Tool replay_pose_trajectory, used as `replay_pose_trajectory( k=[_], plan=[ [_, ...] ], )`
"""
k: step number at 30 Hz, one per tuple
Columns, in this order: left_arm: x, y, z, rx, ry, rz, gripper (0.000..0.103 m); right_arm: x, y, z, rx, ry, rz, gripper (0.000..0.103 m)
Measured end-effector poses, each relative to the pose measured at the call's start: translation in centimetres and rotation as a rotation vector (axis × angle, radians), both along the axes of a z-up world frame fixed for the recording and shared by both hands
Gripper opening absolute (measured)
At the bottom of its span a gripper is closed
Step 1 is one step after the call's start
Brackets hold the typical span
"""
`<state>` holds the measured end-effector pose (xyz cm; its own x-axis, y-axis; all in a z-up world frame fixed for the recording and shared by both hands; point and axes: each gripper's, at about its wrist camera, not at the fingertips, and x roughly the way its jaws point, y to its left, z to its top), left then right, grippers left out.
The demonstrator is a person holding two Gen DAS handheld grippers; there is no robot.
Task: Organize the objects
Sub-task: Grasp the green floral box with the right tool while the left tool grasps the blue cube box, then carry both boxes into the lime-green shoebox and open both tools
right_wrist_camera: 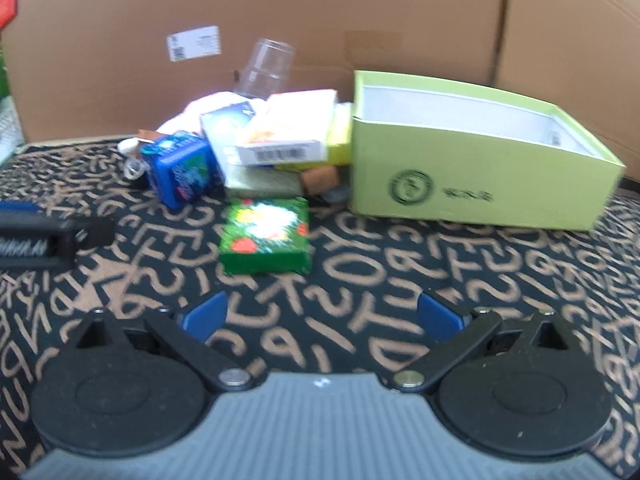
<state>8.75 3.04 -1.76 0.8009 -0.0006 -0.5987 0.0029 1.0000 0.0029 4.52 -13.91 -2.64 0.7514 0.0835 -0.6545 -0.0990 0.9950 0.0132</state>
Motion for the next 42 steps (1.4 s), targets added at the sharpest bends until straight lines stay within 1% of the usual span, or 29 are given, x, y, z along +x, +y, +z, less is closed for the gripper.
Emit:
replay_pose_trajectory(
  k=[2,5,8,9,11,12,13,15,16,17,18,19,20,22,23,27,32,34,37,39,42],
  plan=[
    [1.6,-0.1,0.0,0.001,-0.007,-0.003,0.103,0.8,0.2,-0.2,0.036,-0.022,0.039,0.103],
    [4.4,-0.6,-0.4,0.022,0.001,-0.036,0.103,2.6,0.7,-0.5,0.069,-0.02,0.063,0.103],
    [7.2,-1.1,-1.3,0.056,0.018,-0.058,0.102,4.5,1.2,-1.4,0.067,-0.011,0.082,0.103],
    [7.9,-1.1,-1.6,0.063,0.025,-0.062,0.099,5.0,1.5,-1.6,0.061,-0.012,0.092,0.103],
    [9.1,-0.9,-2.0,0.055,0.045,-0.082,0.091,5.8,2.1,-2.0,0.054,-0.004,0.113,0.103],
    [9.5,-0.8,-2.2,0.046,0.044,-0.091,0.09,6.2,2.4,-2.2,0.057,-0.002,0.127,0.103],
    [9.8,-0.8,-2.2,0.043,0.032,-0.104,0.086,6.4,2.6,-2.4,0.062,-0.003,0.141,0.103],
    [10.0,-0.8,-2.2,0.046,0.016,-0.141,0.076,6.7,3.0,-2.6,0.049,-0.007,0.141,0.101],
    [10.2,-0.9,-2.2,0.036,0.017,-0.16,0.068,6.7,3.3,-2.7,0.031,-0.015,0.139,0.096],
    [10.2,-0.8,-2.2,0.026,0.019,-0.162,0.068,6.6,3.5,-2.7,0.017,-0.02,0.138,0.091],
    [10.1,-0.9,-2.2,0.025,0.017,-0.159,0.068,6.6,3.6,-2.7,0.011,-0.024,0.135,0.088],
    [10.0,-1.0,-2.2,0.03,0.014,-0.158,0.068,6.6,3.6,-2.6,0.011,-0.029,0.133,0.081],
    [9.9,-1.1,-2.3,0.036,0.01,-0.157,0.068,6.5,3.5,-2.5,0.013,-0.034,0.13,0.071],
    [9.5,-1.3,-2.3,0.045,0.011,-0.148,0.067,6.3,3.2,-2.5,0.024,-0.043,0.125,0.063],
    [9.2,-1.2,-2.2,0.039,0.015,-0.144,0.067,6.2,3.0,-2.4,0.027,-0.041,0.123,0.063],
    [7.1,-0.9,-1.9,-0.026,0.033,-0.167,0.067,4.4,1.8,-2.3,0.029,-0.045,0.139,0.062],
    [3.3,-1.9,-0.6,-0.011,0.01,-0.236,0.066,1.1,-0.7,-1.6,0.063,-0.065,0.124,0.061],
    [2.3,-2.6,0.5,-0.027,-0.005,-0.266,0.066,-0.1,-1.8,-0.8,0.076,-0.092,0.107,0.061],
    [1.4,-4.0,2.8,-0.074,-0.038,-0.322,0.066,-1.6,-3.3,1.2,0.075,-0.152,0.084,0.061],
    [1.4,-5.5,4.6,-0.109,-0.064,-0.374,0.066,-2.1,-4.4,2.6,0.056,-0.203,0.064,0.061],
    [2.4,-8.3,7.0,-0.158,-0.089,-0.449,0.066,-1.6,-6.3,4.9,0.033,-0.266,0.029,0.061]
  ],
)
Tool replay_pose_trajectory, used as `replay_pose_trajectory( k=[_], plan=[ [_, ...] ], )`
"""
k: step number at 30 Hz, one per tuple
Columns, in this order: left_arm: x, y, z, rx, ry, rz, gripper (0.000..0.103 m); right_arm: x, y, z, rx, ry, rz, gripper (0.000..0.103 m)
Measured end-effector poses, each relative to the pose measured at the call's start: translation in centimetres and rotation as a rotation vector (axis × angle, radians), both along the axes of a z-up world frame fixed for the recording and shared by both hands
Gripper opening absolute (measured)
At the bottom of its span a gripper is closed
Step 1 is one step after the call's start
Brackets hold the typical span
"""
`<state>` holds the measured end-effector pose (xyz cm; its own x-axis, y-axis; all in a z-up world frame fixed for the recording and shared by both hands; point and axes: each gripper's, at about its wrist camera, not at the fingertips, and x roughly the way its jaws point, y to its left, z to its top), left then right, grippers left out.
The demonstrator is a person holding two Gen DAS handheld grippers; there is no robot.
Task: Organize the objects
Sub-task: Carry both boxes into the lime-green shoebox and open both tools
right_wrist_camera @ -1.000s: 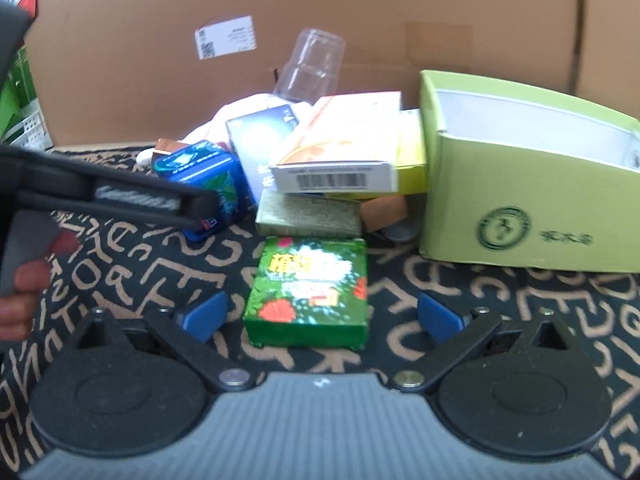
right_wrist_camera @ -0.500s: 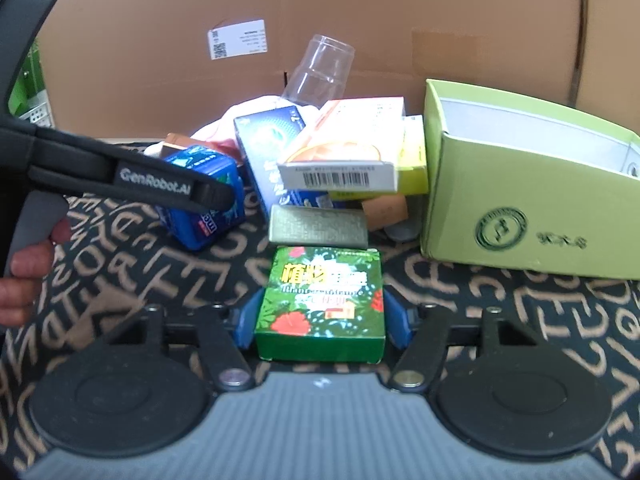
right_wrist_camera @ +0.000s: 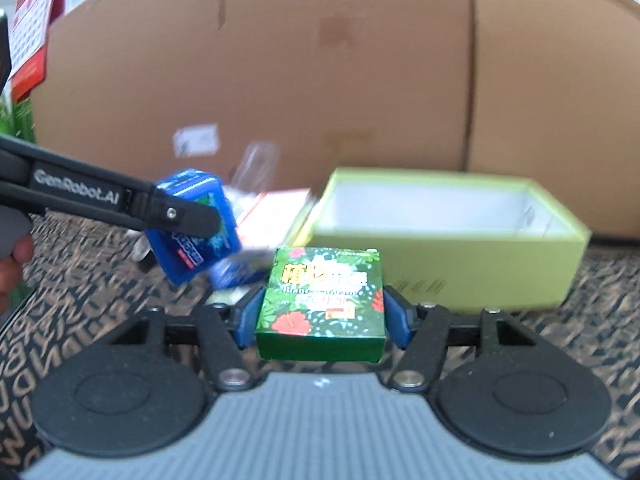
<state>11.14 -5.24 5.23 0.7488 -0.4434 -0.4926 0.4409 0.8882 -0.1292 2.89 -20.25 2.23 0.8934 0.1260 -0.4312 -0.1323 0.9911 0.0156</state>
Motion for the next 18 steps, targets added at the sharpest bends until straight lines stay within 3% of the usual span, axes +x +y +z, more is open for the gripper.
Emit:
replay_pose_trajectory(
  k=[4,7,12,15,18],
  plan=[
    [3.3,-4.1,2.1,-0.032,-0.031,-0.046,0.066,2.8,-2.4,2.4,-0.04,-0.051,-0.051,0.061],
    [6.8,-6.8,2.2,-0.015,-0.048,-0.029,0.066,6.7,-4.6,3.4,-0.056,-0.038,-0.092,0.061],
    [12.8,-10.2,0.2,0.052,-0.022,-0.014,0.066,13.5,-7.4,2.6,-0.051,0.071,-0.107,0.062],
    [15.0,-11.8,-1.4,0.13,-0.02,-0.026,0.066,17.2,-8.4,1.2,-0.044,0.168,-0.083,0.062],
    [16.3,-12.5,-2.4,0.146,-0.001,-0.031,0.067,19.4,-8.6,-0.1,-0.078,0.223,-0.068,0.062]
  ],
)
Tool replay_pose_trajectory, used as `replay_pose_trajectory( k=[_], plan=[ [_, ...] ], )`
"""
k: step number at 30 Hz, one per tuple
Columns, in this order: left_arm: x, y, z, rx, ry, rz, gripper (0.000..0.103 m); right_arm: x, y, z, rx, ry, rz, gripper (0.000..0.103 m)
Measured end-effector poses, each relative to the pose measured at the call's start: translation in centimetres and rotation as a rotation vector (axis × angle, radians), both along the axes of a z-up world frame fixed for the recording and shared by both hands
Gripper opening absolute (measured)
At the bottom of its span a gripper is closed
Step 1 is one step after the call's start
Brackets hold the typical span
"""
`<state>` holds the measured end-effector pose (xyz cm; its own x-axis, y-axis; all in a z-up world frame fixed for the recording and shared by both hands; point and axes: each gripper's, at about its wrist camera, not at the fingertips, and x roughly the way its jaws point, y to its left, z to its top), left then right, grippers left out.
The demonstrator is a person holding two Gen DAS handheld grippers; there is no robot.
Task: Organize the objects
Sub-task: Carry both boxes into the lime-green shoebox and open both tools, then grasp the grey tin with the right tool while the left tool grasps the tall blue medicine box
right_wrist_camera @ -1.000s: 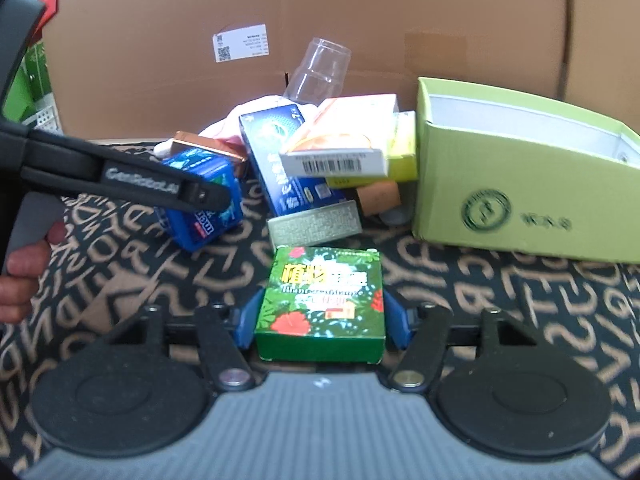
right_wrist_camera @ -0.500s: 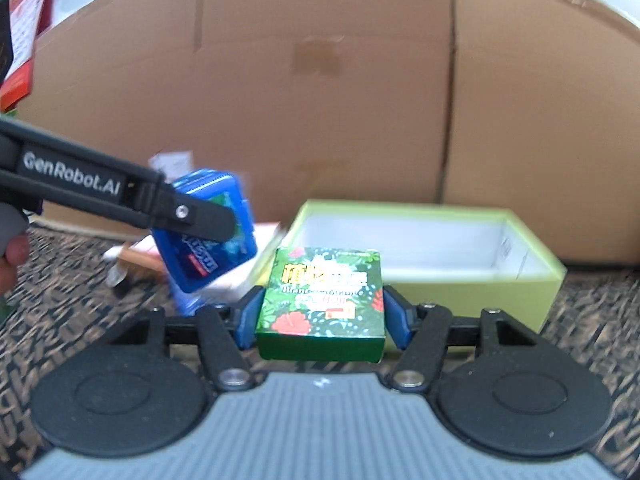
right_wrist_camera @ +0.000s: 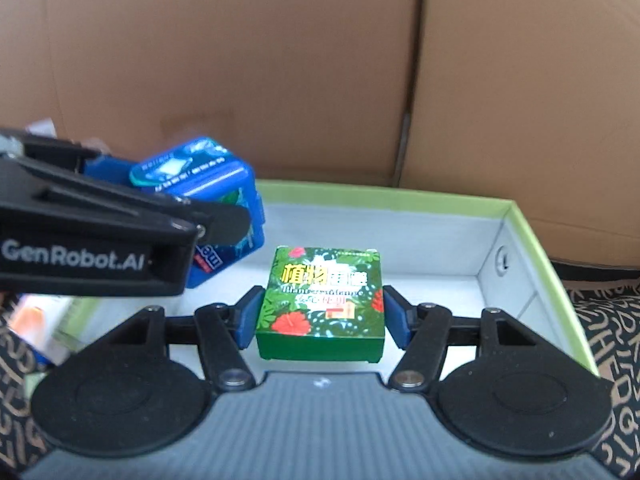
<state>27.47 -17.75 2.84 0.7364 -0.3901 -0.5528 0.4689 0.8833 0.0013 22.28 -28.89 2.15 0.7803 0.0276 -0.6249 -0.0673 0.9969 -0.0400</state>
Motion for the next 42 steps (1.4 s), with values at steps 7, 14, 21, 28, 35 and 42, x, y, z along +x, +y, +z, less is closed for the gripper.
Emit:
replay_pose_trajectory(
  k=[7,14,21,28,35,42],
  plan=[
    [0.6,0.7,-0.9,-0.064,-0.005,0.004,0.098,2.0,-0.3,-1.3,-0.027,0.055,0.021,0.09],
    [-0.8,2.8,0.5,-0.162,0.004,0.06,0.098,-0.1,-0.8,0.3,-0.044,-0.027,0.008,0.103],
    [-8.0,7.4,2.7,-0.162,-0.105,0.126,0.098,-7.6,1.4,2.9,-0.025,-0.183,0.014,0.103],
    [-14.2,14.3,0.6,-0.233,-0.033,0.247,0.098,-14.4,6.5,2.0,0.007,-0.268,0.094,0.103],
    [-17.8,18.7,-3.9,-0.243,0.045,0.296,0.098,-17.6,12.4,-2.1,0.073,-0.178,0.253,0.103],
    [-16.6,20.7,-4.6,-0.257,0.037,0.32,0.098,-14.2,16.8,-5.2,0.01,-0.113,0.346,0.1]
  ],
)
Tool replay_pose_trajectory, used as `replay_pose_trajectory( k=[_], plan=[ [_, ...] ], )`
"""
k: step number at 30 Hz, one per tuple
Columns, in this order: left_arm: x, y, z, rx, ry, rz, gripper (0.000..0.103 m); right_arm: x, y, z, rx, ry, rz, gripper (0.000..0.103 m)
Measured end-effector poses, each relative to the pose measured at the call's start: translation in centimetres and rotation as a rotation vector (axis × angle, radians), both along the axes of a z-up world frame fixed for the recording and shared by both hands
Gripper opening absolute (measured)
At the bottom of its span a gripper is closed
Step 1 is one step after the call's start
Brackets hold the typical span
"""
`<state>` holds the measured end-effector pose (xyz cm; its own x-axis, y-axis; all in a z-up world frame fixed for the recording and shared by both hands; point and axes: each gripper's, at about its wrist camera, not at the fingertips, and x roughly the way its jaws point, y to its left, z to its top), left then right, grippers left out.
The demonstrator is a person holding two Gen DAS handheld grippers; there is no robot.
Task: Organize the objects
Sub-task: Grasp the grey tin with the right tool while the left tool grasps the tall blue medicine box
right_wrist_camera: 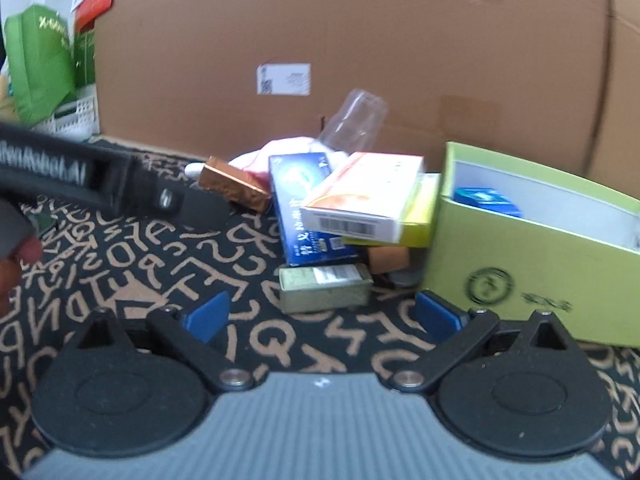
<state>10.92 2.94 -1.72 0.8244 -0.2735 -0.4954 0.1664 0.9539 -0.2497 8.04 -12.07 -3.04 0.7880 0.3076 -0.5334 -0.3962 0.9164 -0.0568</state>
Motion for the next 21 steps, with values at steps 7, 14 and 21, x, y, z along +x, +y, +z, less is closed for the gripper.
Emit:
replay_pose_trajectory(
  k=[7,14,21],
  plan=[
    [5.6,0.2,-1.6,0.016,-0.032,0.047,0.097,4.0,1.3,-1.6,-0.012,0.065,0.026,0.089],
    [9.0,0.6,-2.7,-0.151,0.041,0.03,0.09,4.1,0.7,-1.8,0.025,0.086,0.01,0.071],
    [10.7,-0.2,-3.3,-0.238,0.133,0.012,0.041,3.4,0.2,-1.8,0.027,0.094,-0.017,0.063]
  ],
)
